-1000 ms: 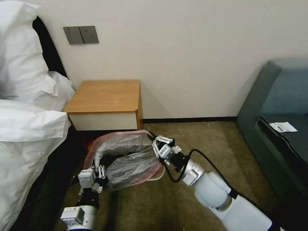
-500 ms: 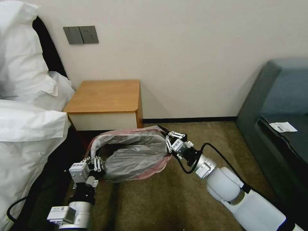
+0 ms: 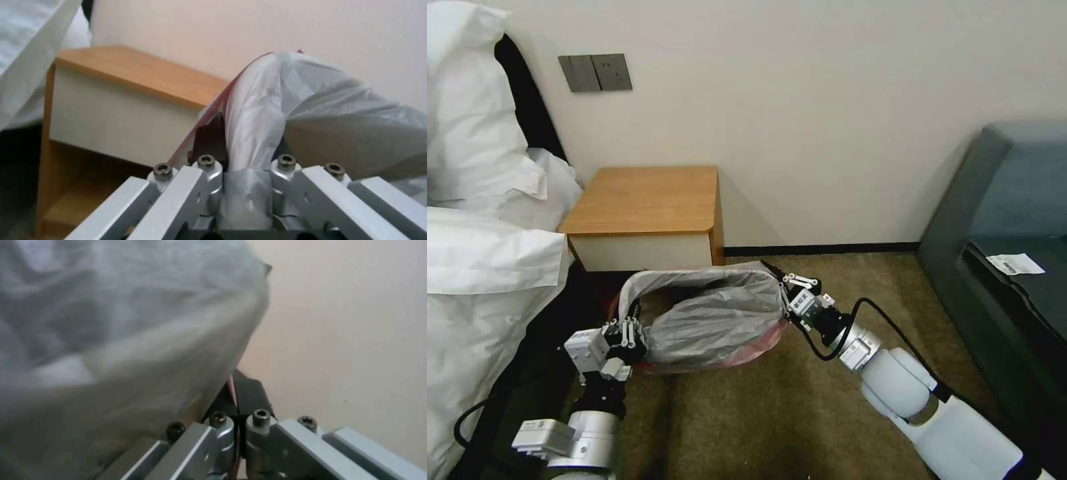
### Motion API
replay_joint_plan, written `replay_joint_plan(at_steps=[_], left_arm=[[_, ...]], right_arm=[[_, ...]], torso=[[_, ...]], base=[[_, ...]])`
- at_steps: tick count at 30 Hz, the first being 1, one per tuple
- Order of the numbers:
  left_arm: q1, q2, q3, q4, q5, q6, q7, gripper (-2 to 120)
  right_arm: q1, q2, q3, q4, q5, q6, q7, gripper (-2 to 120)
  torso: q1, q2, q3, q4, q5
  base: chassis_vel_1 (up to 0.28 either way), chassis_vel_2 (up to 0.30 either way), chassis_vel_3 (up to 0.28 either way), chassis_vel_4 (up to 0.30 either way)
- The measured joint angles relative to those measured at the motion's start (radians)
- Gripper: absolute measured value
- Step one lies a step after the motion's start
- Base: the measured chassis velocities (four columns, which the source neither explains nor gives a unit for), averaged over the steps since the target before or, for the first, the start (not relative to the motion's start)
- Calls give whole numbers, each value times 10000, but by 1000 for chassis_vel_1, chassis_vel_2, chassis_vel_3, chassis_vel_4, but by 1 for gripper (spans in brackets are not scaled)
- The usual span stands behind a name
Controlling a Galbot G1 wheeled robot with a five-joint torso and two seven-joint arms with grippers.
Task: Pick up the garbage bag from the table and place it over the trash can.
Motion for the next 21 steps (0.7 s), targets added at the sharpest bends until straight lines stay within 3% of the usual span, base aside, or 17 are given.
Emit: replay_joint_plan(at_steps=[6, 13, 17, 21], left_arm=[[-35, -42, 143, -14, -559, 267, -192, 9], [-222, -96, -84, 81, -676, 459, -345, 9], [-401, -89, -376, 489, -141, 461, -407, 9], [-480, -99, -438, 685, -6, 461, -455, 9]], right_arm=[[54, 390, -96, -384, -269, 169, 77, 0], [4, 768, -78, -702, -538, 341, 316, 23], [-223, 834, 118, -351, -599, 391, 346, 41], [-330, 839, 233, -116, -657, 425, 347, 50]], torso=[[0, 1, 0, 0, -1], [0, 0, 0, 1, -1], [0, 0, 0, 0, -1], [0, 0, 0, 1, -1]], base=[[0, 0, 0, 0], [0, 0, 0, 0], [0, 0, 0, 0], [0, 0, 0, 0]])
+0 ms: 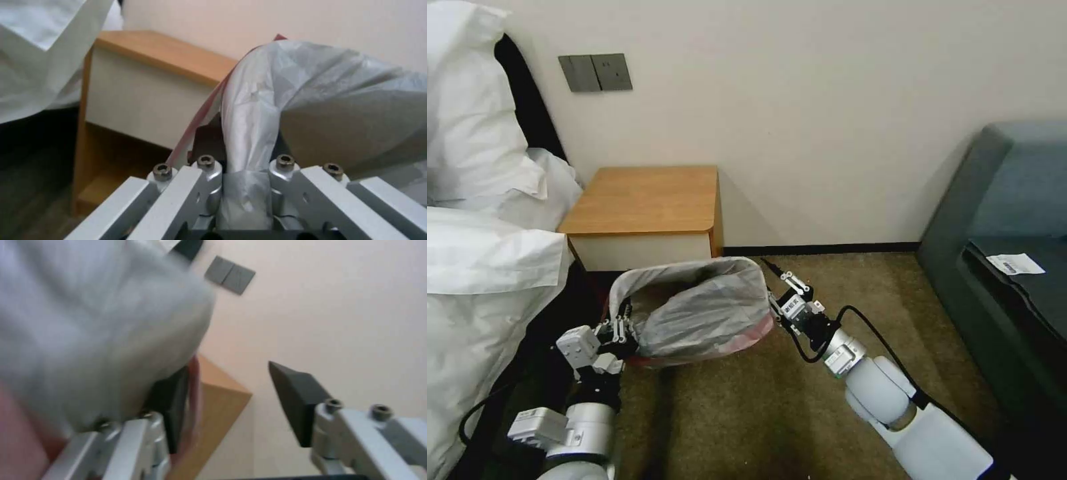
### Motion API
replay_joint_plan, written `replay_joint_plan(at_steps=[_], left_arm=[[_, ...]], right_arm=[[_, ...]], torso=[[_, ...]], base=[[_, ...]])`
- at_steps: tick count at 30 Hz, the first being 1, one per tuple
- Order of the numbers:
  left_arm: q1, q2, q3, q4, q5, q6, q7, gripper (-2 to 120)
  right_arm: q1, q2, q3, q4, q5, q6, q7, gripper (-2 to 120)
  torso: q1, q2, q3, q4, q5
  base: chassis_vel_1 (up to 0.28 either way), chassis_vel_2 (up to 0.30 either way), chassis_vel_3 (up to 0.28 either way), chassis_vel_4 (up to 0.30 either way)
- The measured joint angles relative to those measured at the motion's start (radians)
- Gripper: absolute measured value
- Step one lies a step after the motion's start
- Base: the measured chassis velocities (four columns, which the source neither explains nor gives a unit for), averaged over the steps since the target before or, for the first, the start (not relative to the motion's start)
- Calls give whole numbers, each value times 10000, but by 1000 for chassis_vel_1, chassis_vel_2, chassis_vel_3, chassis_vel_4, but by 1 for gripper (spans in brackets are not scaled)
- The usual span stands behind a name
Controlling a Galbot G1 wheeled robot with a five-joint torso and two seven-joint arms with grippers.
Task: Pick up the garbage bag from the table and place it over the trash can.
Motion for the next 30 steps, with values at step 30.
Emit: replay_joint_plan(at_steps=[30], left_arm=[[-327, 37, -53, 717, 88, -81, -79, 7]], right_arm=[[-596, -5, 653, 910, -128, -427, -92, 100]], torso=[[0, 0, 0, -1, 1]], base=[[0, 0, 0, 0]])
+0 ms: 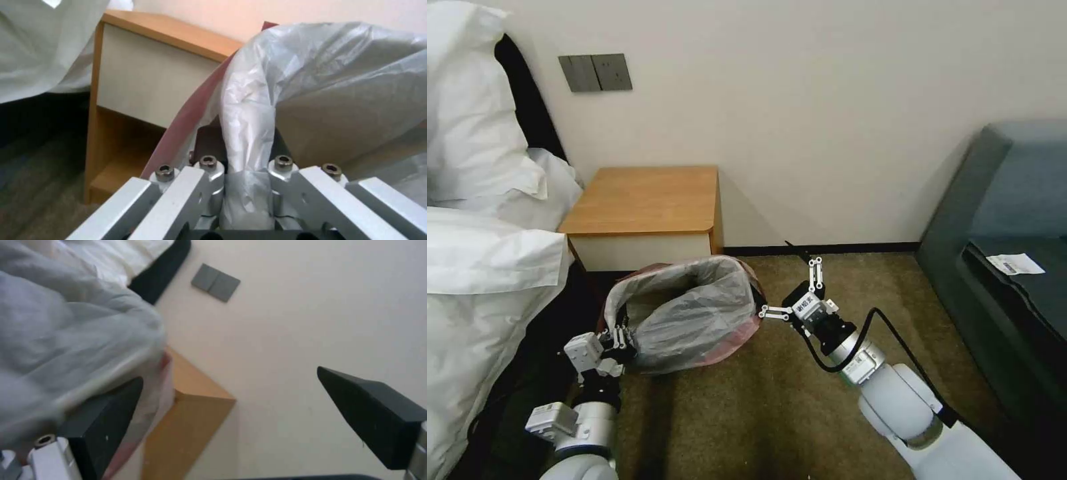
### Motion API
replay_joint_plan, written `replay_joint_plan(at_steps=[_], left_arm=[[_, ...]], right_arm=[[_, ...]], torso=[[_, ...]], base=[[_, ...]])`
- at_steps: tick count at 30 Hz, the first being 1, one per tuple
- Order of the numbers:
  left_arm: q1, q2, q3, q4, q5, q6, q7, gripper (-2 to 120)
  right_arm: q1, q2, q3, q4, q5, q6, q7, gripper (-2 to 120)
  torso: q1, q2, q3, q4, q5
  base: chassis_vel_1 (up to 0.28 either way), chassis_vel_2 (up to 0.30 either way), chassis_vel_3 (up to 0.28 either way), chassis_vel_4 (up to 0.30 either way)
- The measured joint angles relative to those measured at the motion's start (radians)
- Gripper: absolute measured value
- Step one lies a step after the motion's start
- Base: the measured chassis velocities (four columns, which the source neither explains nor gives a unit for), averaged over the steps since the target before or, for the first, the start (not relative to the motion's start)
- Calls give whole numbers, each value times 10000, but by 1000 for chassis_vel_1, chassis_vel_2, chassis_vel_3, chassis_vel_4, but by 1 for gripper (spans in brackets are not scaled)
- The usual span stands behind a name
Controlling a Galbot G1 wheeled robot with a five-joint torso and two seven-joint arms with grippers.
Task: Pick up the garbage bag from the table and place it over the trash can.
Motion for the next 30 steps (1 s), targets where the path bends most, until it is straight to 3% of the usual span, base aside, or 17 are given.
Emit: replay_joint_plan(at_steps=[10, 20, 26, 28, 30], left_arm=[[64, -3, 32, -65, -1, 3, 30, 7], [-143, -2, -62, 196, -78, 8, -1, 7], [-264, -15, -91, 383, -295, 14, -9, 7], [-342, -31, -99, 456, -473, 16, -15, 7], [-366, -33, -102, 464, -547, 17, -17, 7]], right_arm=[[168, 231, 118, -855, -551, 165, 397, 100], [-369, 188, 127, -248, -103, 121, 417, 100], [-1103, 271, 102, 762, 1700, -402, 491, 100], [-1551, 264, 7, 1367, 3231, -1010, 648, 100], [-1658, 265, -29, 1498, 3735, -1166, 717, 100]], torso=[[0, 0, 0, 0, 0], [0, 0, 0, 0, 0], [0, -1, 0, 1, 0], [0, 0, 0, 0, -1], [0, -1, 0, 0, -1]], base=[[0, 0, 0, 0], [0, 0, 0, 0], [0, 0, 0, 0], [0, 0, 0, 0], [0, 0, 0, 0]])
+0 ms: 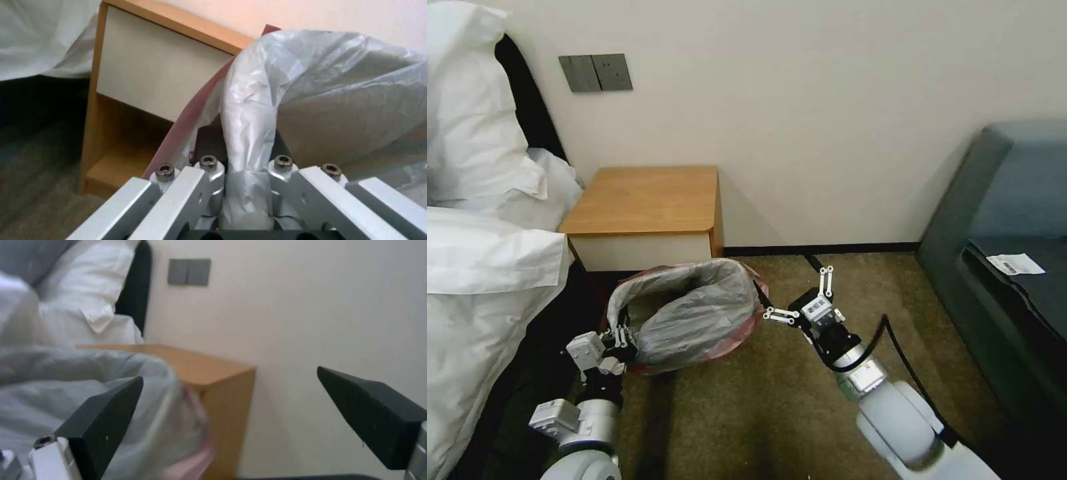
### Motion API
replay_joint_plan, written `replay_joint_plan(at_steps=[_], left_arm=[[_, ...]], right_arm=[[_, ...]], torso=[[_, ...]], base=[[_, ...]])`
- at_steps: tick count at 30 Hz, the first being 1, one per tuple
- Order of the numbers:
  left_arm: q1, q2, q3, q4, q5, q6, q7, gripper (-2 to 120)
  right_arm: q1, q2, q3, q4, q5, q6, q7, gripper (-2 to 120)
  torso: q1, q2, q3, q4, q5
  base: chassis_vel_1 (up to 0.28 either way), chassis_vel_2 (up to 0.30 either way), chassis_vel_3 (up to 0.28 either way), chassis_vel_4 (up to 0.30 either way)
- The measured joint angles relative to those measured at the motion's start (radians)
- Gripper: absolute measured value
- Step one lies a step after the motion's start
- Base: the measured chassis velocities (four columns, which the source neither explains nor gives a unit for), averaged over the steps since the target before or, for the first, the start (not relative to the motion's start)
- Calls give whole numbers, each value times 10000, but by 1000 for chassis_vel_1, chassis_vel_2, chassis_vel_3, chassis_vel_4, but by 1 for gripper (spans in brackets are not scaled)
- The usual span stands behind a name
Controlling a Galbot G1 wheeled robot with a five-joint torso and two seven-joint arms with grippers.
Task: Pick up the garbage bag from the table and place it over the trash can.
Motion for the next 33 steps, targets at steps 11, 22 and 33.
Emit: replay_joint_plan(at_steps=[11, 22, 33], left_arm=[[-40, -24, -13, -360, -848, 236, -95, 7], [30, -29, 3, -488, -888, 243, -98, 7], [122, -56, 19, -614, -904, 247, -97, 7]], right_arm=[[-146, 1087, -181, 610, 6050, -972, 981, 100], [230, 2166, -120, 171, 7777, -1009, 600, 92], [153, 2604, -111, -473, 7637, -708, -11, 80]], torso=[[0, 0, 0, 0, 0], [0, 0, 0, 1, 0], [0, 0, 0, 1, 0]], base=[[0, 0, 0, 0], [0, 0, 0, 0], [0, 0, 0, 0]])
